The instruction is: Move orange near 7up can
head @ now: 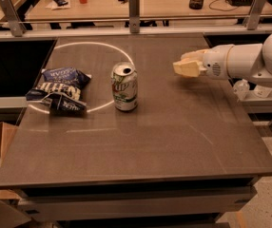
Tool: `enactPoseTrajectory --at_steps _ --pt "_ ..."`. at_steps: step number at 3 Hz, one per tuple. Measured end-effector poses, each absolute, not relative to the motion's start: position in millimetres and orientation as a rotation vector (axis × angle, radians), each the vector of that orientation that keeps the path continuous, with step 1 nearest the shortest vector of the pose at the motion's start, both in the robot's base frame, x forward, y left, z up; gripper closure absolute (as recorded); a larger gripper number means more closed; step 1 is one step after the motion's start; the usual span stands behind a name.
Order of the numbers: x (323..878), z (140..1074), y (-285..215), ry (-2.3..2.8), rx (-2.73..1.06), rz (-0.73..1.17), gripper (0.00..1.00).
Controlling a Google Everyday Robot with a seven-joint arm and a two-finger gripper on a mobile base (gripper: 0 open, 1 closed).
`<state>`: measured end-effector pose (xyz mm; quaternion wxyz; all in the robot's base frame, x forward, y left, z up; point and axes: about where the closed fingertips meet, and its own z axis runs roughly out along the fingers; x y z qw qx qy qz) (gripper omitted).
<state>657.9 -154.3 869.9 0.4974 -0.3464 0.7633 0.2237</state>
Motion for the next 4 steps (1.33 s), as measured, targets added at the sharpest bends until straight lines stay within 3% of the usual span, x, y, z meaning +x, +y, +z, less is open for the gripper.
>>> enactPoseTrajectory --at_steps 2,4 --pt "607 889 -80 1.768 -0.872 0.774 1.00" --pt "579 889 -36 1.710 -0.928 0.890 1.00"
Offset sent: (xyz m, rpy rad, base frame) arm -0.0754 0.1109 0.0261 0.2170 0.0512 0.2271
